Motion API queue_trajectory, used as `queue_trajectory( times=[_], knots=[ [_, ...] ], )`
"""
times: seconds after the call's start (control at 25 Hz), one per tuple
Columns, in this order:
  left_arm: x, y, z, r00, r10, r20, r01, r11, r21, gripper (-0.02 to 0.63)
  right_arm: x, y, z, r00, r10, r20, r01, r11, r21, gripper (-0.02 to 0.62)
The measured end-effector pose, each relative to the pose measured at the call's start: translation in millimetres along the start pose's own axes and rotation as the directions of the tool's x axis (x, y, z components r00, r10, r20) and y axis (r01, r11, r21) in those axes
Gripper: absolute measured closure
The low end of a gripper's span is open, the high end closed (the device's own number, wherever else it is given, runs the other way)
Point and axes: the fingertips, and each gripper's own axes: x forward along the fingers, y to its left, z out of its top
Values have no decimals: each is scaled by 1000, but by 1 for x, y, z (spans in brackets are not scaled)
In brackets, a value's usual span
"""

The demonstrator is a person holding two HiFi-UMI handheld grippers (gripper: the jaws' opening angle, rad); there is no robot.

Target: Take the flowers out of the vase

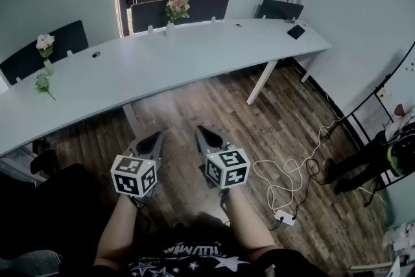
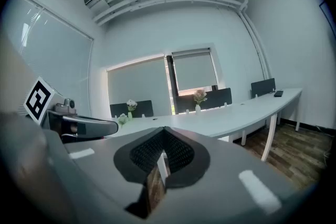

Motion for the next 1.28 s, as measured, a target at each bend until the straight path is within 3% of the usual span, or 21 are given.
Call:
queue_trajectory(
  times=[0.56, 0.8, 1.28],
  knots=[
    [-16, 15, -3, 1000, 27, 15, -26, 999, -44, 597, 4, 25, -18, 998, 46, -38, -45, 998, 31, 594],
    [-15, 15, -7, 1000, 13, 14, -12, 998, -54, 597, 9, 21, -26, 998, 26, -65, -23, 999, 45, 594],
    [-13, 19, 1, 998, -33, 46, 36, 997, -61, 597, 12, 11, -5, 999, 6, 54, -8, 999, 41, 592]
  ],
)
